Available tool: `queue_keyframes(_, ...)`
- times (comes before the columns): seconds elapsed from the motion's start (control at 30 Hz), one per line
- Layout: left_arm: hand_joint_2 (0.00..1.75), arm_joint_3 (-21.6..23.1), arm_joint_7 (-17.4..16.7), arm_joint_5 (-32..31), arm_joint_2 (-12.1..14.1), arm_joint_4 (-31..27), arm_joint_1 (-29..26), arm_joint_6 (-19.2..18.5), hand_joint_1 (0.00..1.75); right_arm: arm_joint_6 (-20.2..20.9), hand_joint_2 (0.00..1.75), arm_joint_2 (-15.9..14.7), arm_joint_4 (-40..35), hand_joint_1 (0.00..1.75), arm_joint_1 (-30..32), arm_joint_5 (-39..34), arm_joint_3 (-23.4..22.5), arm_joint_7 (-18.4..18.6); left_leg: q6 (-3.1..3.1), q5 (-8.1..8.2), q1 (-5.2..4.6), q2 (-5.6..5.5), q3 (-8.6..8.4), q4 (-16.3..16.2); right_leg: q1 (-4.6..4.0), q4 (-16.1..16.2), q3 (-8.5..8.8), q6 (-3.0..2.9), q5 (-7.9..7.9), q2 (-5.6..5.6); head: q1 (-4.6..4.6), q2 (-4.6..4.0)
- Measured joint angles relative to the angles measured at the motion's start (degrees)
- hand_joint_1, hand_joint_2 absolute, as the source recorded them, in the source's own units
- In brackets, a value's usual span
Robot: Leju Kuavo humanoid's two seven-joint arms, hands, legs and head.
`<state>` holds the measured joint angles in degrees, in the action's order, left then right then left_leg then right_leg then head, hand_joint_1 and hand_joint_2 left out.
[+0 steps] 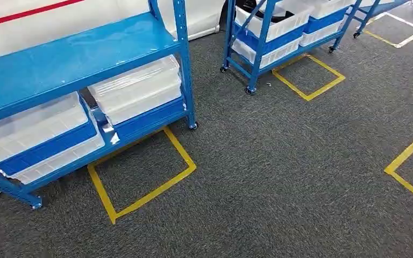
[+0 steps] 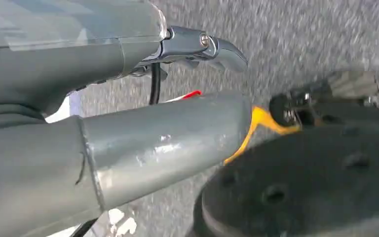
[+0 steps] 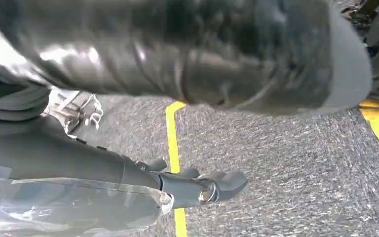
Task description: Take the parts from the cabinet and place them on the table.
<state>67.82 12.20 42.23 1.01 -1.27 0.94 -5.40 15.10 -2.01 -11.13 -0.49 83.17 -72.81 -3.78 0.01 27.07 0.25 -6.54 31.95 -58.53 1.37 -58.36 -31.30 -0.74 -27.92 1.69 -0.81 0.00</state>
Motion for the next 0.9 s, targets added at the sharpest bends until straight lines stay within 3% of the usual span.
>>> queue_keyframes(0.03, 0.00, 0.0, -0.1, 0.0, 0.0, -0.1, 0.1, 0.0, 0.00, 0.0, 0.00, 0.0, 0.0, 0.00, 0.2, 0.0, 0.0, 0.0, -0.33, 1.69, -0.23, 3.53, 1.02, -2.2, -0.05, 0.3, 0.24, -0.57, -0.08, -0.62, 0.31, 0.00)
queue_keyframes(0.07, 0.00, 0.0, -0.1, 0.0, 0.0, -0.2, 0.2, -0.1, 0.00, 0.0, 0.00, 0.0, 0.0, 0.00, 0.4, 0.0, 0.0, 0.0, -0.65, 4.03, -0.08, 5.06, 3.03, -6.1, -0.16, 0.3, 0.25, -0.75, -0.14, -1.59, 0.37, 0.00)
queue_keyframes(0.13, 0.00, 0.0, -0.1, 0.0, 0.0, -0.3, 0.4, -0.1, 0.00, 0.0, 0.00, 0.0, 0.0, 0.00, 0.6, 0.1, 0.0, 0.0, -1.21, 8.00, 0.22, 5.81, 7.67, -15.2, -0.28, 0.2, 0.22, -0.95, -0.39, -3.43, 0.35, 0.00)
queue_keyframes(0.17, 0.00, 0.0, -0.1, 0.0, 0.0, -0.4, 0.3, -0.1, 0.00, 0.0, 0.00, 0.0, 0.0, 0.00, 0.6, 0.1, 0.0, 0.0, -1.41, 8.33, 0.36, 5.91, 8.85, -17.5, -0.30, 0.2, 0.22, -0.88, -0.48, -4.28, 0.35, 0.00)
queue_keyframes(0.2, 0.00, 0.0, -0.1, 0.0, 0.0, -0.4, 0.3, -0.1, 0.00, 0.0, 0.00, 0.0, 0.0, 0.00, 0.5, 0.1, 0.0, 0.0, -1.54, 7.05, 0.46, 6.11, 8.44, -16.8, -0.28, 0.2, 0.39, -0.79, -0.62, -5.18, 0.35, 0.00)
queue_keyframes(0.27, 0.00, 0.0, -0.1, 0.0, 0.0, -0.4, 0.0, -0.1, 0.00, 0.0, 0.00, 0.0, 0.0, 0.00, 0.4, 0.1, 0.0, 0.0, -1.45, 2.25, 0.49, 7.02, 3.85, -8.1, -0.19, 0.1, 0.89, -0.46, -1.01, -6.56, 0.35, 0.00)
queue_keyframes(0.3, 0.00, 0.0, -0.1, 0.0, 0.1, -0.4, 0.0, -0.1, 0.00, 0.0, 0.00, 0.0, 0.0, 0.00, 0.4, 0.1, 0.0, 0.0, -1.18, 0.15, 0.44, 8.76, 0.91, -2.8, -0.19, 0.1, 1.22, -0.22, -1.24, -7.21, 0.37, 0.00)
queue_keyframes(0.33, 0.00, 0.0, -0.1, 0.0, 0.1, -0.5, 0.1, -0.1, 0.00, 0.0, 0.00, 0.0, 0.0, 0.00, 0.4, 0.1, 0.0, 0.0, -0.48, 0.22, 0.13, 11.76, -0.44, 0.5, -0.49, -0.1, 1.50, 0.17, -1.55, -7.92, 0.37, 0.00)
queue_keyframes(0.47, 0.00, 0.0, -0.5, 0.3, 0.1, -0.5, -0.1, -0.4, 0.00, 0.0, 0.00, 0.0, 0.0, 0.00, -0.3, 0.1, 0.0, 0.0, 1.03, -0.09, -0.33, 9.03, -0.18, 0.7, -0.65, 0.4, 2.57, 1.64, -1.83, -10.16, 0.33, 0.00)
queue_keyframes(0.5, 0.00, -0.1, -0.7, 0.3, 0.1, -0.5, 0.0, -0.5, 0.00, 0.0, 0.00, 0.0, 0.0, 0.00, -0.5, 0.1, 0.0, 0.0, 1.65, -0.65, 0.35, 8.33, -1.22, 1.5, -0.51, 0.5, 2.93, 2.14, -2.23, -10.06, 0.28, 0.00)
queue_keyframes(0.53, 0.00, -0.1, -0.8, 0.4, 0.1, -0.6, -0.1, -0.6, 0.00, 0.0, 0.00, 0.0, 0.0, 0.00, -0.5, 0.2, 0.0, 0.0, 1.84, -0.79, 0.31, 7.83, -1.34, 1.8, -0.16, -0.6, 2.83, 2.45, -3.04, -6.40, 0.15, 0.00)
queue_keyframes(0.57, 0.00, -0.1, -0.9, 0.4, 0.1, -0.7, 0.0, -0.7, 0.00, 0.0, 0.00, 0.0, 0.0, 0.00, -0.5, 0.2, 0.0, -0.2, 2.13, -0.89, 0.35, 7.29, -1.24, 1.9, -0.12, -3.7, 1.26, 2.46, -5.03, -3.64, 0.13, 0.00)
queue_keyframes(0.63, 0.00, -0.1, -1.0, 0.3, 0.1, -0.8, 0.1, -0.8, 0.00, 0.0, 0.00, 0.0, 0.0, 0.00, -0.4, 0.2, 0.0, -0.2, 2.37, -0.91, 0.18, 5.93, -1.01, 1.9, -0.12, -12.6, -3.49, 2.52, -9.24, -1.91, 0.11, 0.00)
queue_keyframes(0.67, 0.00, -0.1, -1.1, 0.3, 0.1, -0.9, 0.1, -0.8, 0.00, 0.0, 0.00, 0.0, 0.0, 0.00, -0.1, 0.2, 0.0, -0.2, 2.47, -0.90, 0.09, 5.12, -0.97, 1.8, -0.13, -16.1, -5.50, 2.55, -10.11, -1.79, 0.13, 0.00)
queue_keyframes(0.7, 0.00, -0.1, -1.1, 0.3, 0.1, -0.9, 0.2, -0.8, 0.00, 0.0, 0.00, 0.0, 0.0, 0.00, 0.0, 0.2, 0.0, -0.2, 2.49, -0.88, 0.06, 4.15, -1.05, 1.8, -0.13, -16.9, -6.28, 2.54, -9.33, -1.77, 0.11, 0.00)
queue_keyframes(0.77, 0.00, -0.1, -1.3, 0.3, 0.1, -1.1, 0.1, -0.8, 0.00, 0.0, 0.00, 0.0, 0.0, 0.00, 0.2, 0.2, 0.0, -0.4, 2.37, -0.79, 0.06, 2.38, -1.36, 1.7, -0.11, -11.3, -4.34, 2.27, -4.41, -1.47, 0.11, 0.00)
queue_keyframes(0.8, 0.00, -0.1, -2.0, 0.4, 0.1, -1.2, 0.1, -0.5, 0.00, 0.0, 0.00, 0.0, 0.0, 0.00, 0.2, 0.5, 0.0, -1.3, 2.21, -0.67, 0.06, 1.57, -1.56, 1.6, -0.09, -6.2, -2.27, 2.01, -1.40, -0.69, 0.11, 0.00)
queue_keyframes(0.83, 0.00, -0.2, -3.1, 0.6, 0.1, -1.3, 0.2, 0.2, 0.00, 0.0, 0.00, 0.0, 0.0, 0.00, 0.5, 0.9, 0.1, -2.9, 2.01, -0.54, 0.14, 0.88, -1.38, 1.5, -0.08, -1.6, -0.50, 1.68, 0.67, 1.88, 0.09, 0.00)
queue_keyframes(0.87, 0.00, -0.2, -4.2, 1.1, 0.0, -1.4, 0.5, 0.9, 0.00, 0.0, 0.00, 0.1, 0.0, 0.00, 0.9, 1.3, 0.3, -5.0, 1.58, -0.20, -0.27, 0.30, -1.31, 1.0, -0.05, -0.2, -0.10, 1.45, -0.17, 3.12, 0.15, 0.00)
queue_keyframes(0.9, 0.00, -0.3, -5.1, 1.5, 0.0, -1.4, 0.5, 1.5, 0.00, 0.3, 0.00, 0.4, 0.0, 0.00, 1.4, 1.6, 0.5, -6.7, 1.28, -0.32, -0.09, -0.61, -1.16, 1.1, -0.16, -0.3, -0.16, 1.39, -0.12, 2.20, 0.15, 0.00)
